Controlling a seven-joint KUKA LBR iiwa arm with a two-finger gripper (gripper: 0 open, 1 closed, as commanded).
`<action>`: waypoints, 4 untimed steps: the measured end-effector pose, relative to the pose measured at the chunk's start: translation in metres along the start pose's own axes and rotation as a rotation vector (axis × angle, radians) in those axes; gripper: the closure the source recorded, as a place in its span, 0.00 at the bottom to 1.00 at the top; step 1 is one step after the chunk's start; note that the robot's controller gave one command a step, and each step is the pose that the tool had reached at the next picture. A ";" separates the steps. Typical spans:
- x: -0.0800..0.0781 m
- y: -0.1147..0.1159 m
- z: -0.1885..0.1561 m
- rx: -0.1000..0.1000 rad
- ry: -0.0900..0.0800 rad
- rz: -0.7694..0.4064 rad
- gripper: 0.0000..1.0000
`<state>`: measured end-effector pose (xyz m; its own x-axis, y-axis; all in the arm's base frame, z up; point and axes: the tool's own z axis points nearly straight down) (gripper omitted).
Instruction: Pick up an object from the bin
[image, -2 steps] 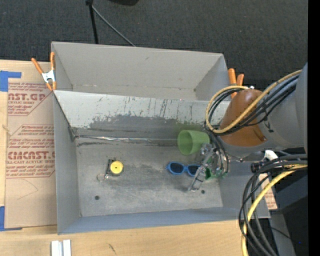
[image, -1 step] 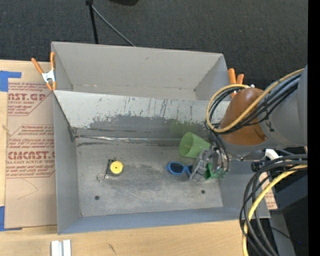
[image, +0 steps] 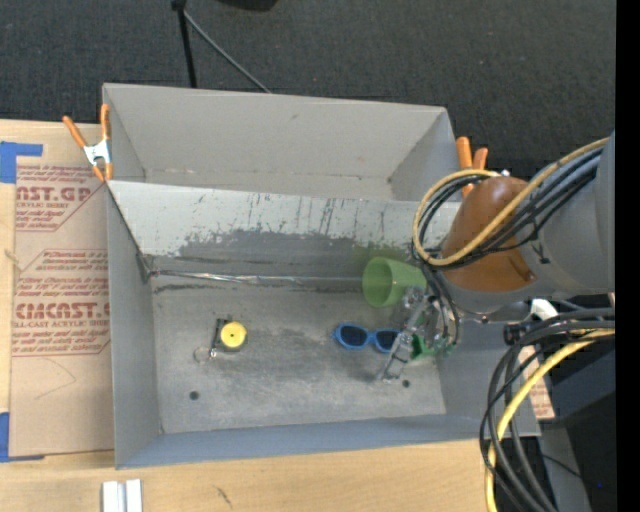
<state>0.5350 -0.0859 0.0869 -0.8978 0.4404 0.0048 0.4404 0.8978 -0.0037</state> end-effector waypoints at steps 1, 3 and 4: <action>-0.001 0.001 0.000 -0.002 -0.005 -0.001 1.00; 0.030 -0.048 0.017 -0.006 -0.006 -0.189 0.00; -0.038 -0.008 0.010 -0.002 -0.002 0.056 0.00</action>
Offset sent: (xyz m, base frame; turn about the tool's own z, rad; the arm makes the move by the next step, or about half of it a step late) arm 0.0000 0.0000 0.0000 0.0000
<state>0.5657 -0.1095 0.0765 -0.8718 0.4898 0.0030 0.4898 0.8719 -0.0023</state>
